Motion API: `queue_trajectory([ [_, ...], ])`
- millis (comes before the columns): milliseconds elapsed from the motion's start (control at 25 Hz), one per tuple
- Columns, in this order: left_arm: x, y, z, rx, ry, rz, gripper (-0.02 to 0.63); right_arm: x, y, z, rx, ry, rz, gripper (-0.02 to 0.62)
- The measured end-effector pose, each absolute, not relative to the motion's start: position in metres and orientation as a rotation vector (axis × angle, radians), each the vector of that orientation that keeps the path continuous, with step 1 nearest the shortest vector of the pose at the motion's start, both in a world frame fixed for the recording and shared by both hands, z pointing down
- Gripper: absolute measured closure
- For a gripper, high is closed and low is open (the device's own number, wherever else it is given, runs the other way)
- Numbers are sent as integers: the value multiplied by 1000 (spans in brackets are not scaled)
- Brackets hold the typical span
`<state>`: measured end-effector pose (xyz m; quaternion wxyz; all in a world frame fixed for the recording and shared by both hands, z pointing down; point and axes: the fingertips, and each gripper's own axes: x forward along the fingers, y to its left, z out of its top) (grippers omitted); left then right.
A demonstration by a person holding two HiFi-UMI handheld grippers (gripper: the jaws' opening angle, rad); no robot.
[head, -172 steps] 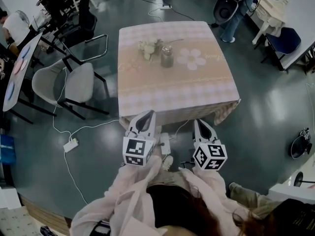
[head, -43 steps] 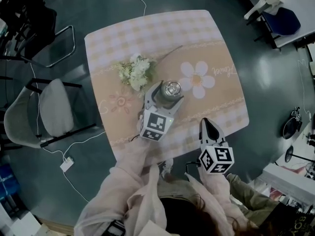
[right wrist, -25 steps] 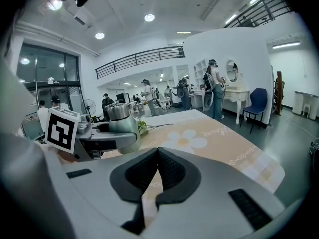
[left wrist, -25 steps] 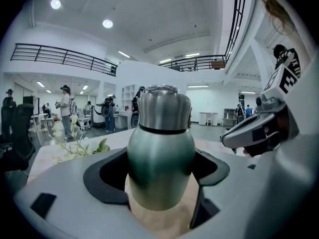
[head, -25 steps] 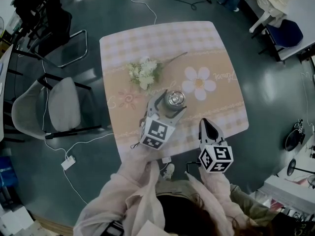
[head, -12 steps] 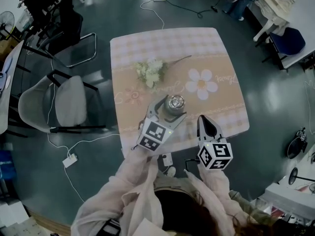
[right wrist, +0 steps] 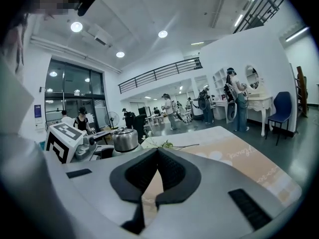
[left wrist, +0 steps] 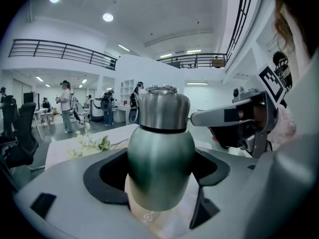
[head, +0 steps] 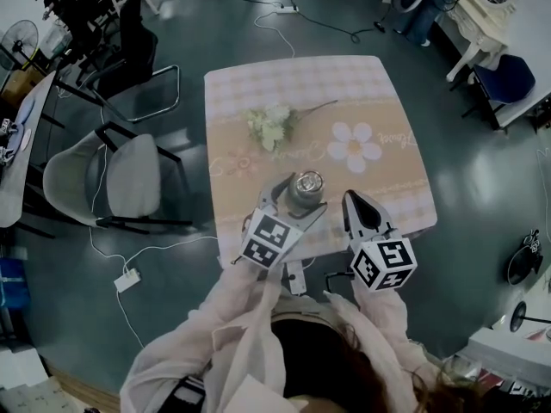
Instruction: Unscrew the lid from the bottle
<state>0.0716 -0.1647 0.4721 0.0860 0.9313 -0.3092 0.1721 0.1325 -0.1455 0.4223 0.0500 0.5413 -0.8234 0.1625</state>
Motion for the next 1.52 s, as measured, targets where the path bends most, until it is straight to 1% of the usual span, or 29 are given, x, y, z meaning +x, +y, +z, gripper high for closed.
queue_trajectory([
  [560,66,-149,455,2740,-948,458,225,103,-133,390,1443,-2727,387,581],
  [640,65,-150,454,2740,-950,456,225,98,-131,386,1396,-2773,362,525],
  [800,65,-151,454,2739,-946,448,225,82,-126,382,1243,-2828,308,354],
  [840,66,-151,454,2741,-943,447,225,77,-124,382,1205,-2838,296,320],
  [920,66,-150,452,2746,-935,448,225,69,-125,380,1152,-2848,269,285],
  [1360,63,-145,451,2740,-929,461,225,40,-137,376,1039,-2832,131,281],
  [1520,63,-145,452,2744,-932,468,225,32,-141,377,1011,-2828,90,299],
])
